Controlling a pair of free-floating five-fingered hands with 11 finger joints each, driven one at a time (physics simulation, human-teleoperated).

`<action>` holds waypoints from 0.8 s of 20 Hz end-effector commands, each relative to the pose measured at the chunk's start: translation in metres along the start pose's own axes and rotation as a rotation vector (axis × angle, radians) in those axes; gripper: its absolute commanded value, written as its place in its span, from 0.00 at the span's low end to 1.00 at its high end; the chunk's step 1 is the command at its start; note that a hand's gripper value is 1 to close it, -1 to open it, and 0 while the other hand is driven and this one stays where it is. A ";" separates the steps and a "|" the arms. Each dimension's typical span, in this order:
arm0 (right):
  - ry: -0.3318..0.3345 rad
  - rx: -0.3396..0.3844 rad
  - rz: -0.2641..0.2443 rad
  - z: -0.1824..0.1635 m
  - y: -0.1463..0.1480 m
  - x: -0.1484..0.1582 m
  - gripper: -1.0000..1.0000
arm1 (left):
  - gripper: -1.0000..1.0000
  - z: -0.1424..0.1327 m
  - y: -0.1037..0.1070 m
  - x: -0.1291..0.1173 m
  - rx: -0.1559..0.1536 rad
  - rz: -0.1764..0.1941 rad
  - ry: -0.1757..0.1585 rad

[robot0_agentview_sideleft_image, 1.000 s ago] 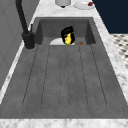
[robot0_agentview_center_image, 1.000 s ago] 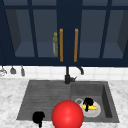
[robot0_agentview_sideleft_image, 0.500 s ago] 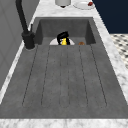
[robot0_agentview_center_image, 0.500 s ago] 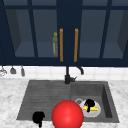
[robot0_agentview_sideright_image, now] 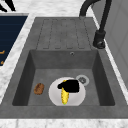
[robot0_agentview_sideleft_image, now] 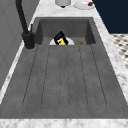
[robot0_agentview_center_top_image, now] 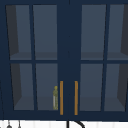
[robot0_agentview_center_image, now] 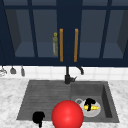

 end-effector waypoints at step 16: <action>0.032 -0.003 0.113 0.036 -0.063 0.029 0.00 | 0.50 0.000 0.000 0.000 0.000 0.000 0.000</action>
